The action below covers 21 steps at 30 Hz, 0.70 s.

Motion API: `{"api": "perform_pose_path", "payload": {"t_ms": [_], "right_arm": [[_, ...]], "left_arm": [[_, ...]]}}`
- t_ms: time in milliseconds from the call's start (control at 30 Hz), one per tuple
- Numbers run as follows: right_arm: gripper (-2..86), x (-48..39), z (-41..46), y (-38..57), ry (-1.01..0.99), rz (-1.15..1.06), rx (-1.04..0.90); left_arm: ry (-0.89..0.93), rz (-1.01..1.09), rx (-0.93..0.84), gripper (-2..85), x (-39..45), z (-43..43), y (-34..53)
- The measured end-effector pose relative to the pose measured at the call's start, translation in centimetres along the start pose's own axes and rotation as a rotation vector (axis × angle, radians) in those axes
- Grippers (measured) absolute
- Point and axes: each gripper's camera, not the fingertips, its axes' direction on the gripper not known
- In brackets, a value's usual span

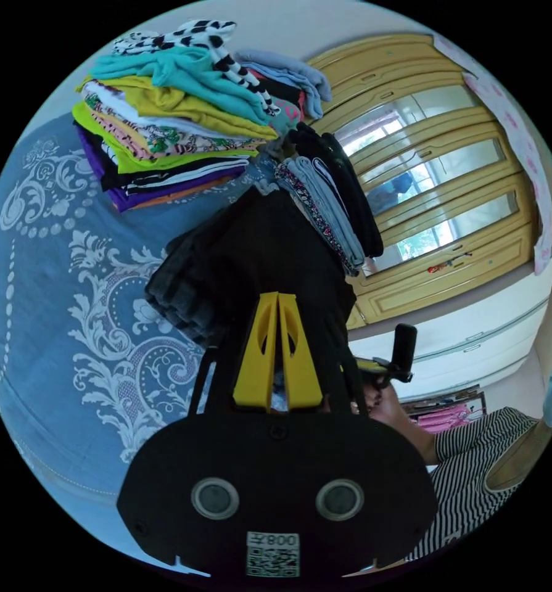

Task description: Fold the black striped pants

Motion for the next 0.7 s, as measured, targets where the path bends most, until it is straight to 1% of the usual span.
{"api": "perform_pose_path", "payload": {"t_ms": [33,133,200,233,300,400,500,567,600,633,667,700], "right_arm": [[0.0,0.2,1.2,-0.3,0.036,-0.012,-0.019],[0.0,0.7,1.7,-0.8,0.022,-0.012,0.008],[0.0,0.8,1.8,-1.3,0.014,-0.008,0.01],[0.0,0.6,1.7,-1.9,0.017,-0.013,0.001],[0.0,-0.1,1.2,-3.0,0.037,-0.051,0.0],[0.0,-0.8,-0.8,-5.5,0.181,-0.105,0.098],[0.0,-0.6,-1.6,-9.6,0.4,-0.134,0.156],[0.0,0.5,-0.1,-13.0,0.631,-0.131,0.093],[0.0,0.9,0.6,-13.8,0.674,-0.125,0.057],[0.1,1.9,2.2,-15.0,0.723,-0.126,-0.029],[0.1,2.7,3.5,-15.8,0.75,-0.125,-0.063],[0.1,2.8,3.8,-16.0,0.761,-0.135,-0.051]], "left_arm": [[0.008,0.006,0.021,0.1,0.6,-0.1,-0.2],[-0.043,0.046,0.084,0.0,2.2,-0.6,-0.7],[-0.119,0.039,0.07,0.0,2.4,-0.2,-1.0],[-0.156,0.053,0.026,0.0,2.4,0.6,-1.1],[-0.164,0.044,0.023,0.0,2.7,1.3,-0.8],[-0.186,0.054,0.04,0.0,4.1,1.9,-0.4],[-0.277,0.113,0.019,0.1,6.5,2.8,-0.3],[-0.396,0.208,-0.015,0.1,9.0,3.8,0.0],[-0.429,0.237,-0.024,0.1,9.6,4.0,0.1],[-0.487,0.287,-0.035,0.1,10.8,4.6,0.4],[-0.526,0.32,-0.045,0.1,11.7,5.2,0.7],[-0.542,0.331,-0.051,0.1,12.1,5.4,0.8]]}}
